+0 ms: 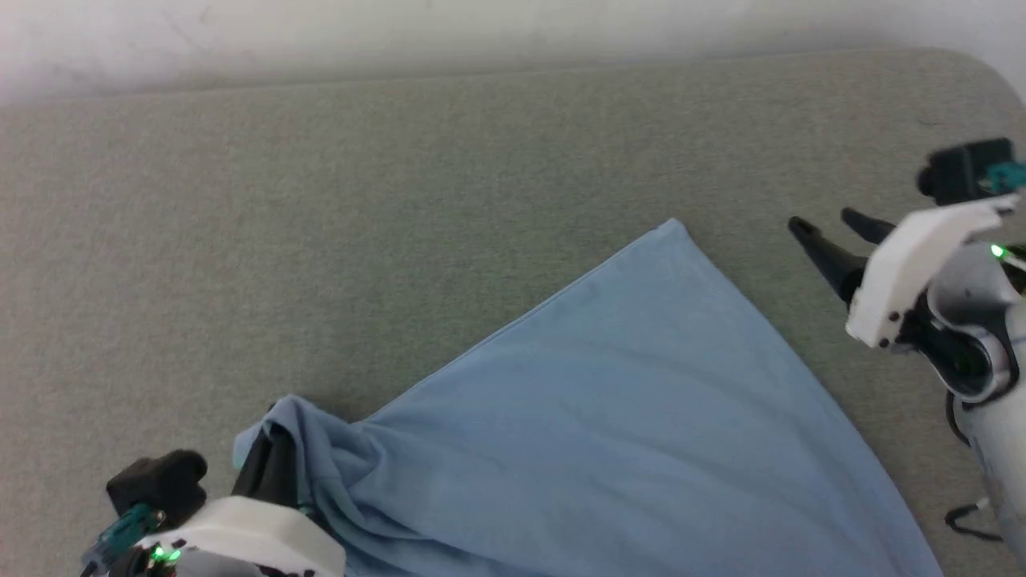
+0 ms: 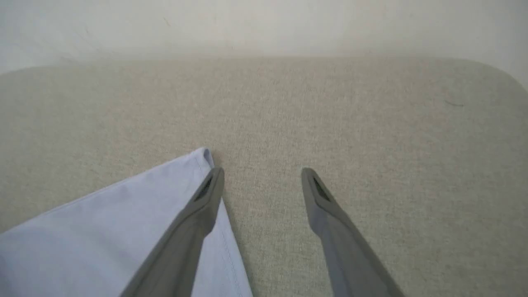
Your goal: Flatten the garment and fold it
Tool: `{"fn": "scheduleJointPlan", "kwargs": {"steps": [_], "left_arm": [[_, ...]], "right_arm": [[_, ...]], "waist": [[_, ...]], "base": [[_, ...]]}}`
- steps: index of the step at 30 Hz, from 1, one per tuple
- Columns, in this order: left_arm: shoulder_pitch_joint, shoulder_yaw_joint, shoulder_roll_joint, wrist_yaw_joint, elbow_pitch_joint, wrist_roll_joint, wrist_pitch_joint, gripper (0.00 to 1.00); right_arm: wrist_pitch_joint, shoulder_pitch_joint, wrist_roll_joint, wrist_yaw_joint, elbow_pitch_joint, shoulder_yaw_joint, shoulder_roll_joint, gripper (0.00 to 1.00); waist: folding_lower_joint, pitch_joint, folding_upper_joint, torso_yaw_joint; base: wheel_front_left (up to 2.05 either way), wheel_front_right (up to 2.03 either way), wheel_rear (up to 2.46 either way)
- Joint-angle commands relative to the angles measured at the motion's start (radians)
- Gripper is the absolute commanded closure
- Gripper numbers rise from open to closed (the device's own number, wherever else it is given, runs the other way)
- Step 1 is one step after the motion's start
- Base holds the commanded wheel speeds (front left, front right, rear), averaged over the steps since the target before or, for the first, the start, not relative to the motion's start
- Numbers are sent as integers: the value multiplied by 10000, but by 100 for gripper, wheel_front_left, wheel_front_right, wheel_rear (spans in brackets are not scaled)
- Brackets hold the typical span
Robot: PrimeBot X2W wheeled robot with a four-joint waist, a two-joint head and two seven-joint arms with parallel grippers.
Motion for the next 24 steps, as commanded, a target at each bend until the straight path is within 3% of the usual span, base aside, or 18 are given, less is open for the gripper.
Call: {"fn": "scheduleJointPlan", "kwargs": {"steps": [1,6,12,16,17,18,19,24], "left_arm": [[-337,-109,-97,-88,-10,191,-20,100],[-865,-384,-294,-203,24,454,-105,100],[-1125,-558,-387,-263,46,634,-178,100],[-1180,-633,-434,-261,47,690,-206,100],[-1170,-634,-445,-262,55,681,-217,100],[-1148,-630,-449,-264,70,667,-227,100],[-1122,-622,-450,-266,90,651,-239,100],[-990,-500,-357,-287,209,555,-285,100]], "right_arm": [[453,-617,254,-6,660,447,-17,0],[1589,-1947,1024,-6,2205,1540,4,0],[2123,-2630,1518,-6,3442,2367,69,0],[3084,-2652,1997,-6,4373,2942,197,0],[3355,-2633,2102,-6,4556,3068,216,29],[3609,-2611,2179,-6,4714,3196,222,76],[3795,-2599,2225,-6,4839,3312,213,100],[3604,-2665,2388,-6,4814,3632,154,100]], "waist": [[-2,669,0,744],[-2,1071,0,1247],[-2,1280,0,1564],[-2,1278,0,1697],[-2,1260,0,1712],[-2,1233,0,1719],[-2,1196,0,1722],[-2,848,0,1626]], "base": [[0,0,0],[0,0,0],[0,0,0],[0,0,0],[0,0,0],[0,0,0],[0,0,0],[0,0,0]]}}
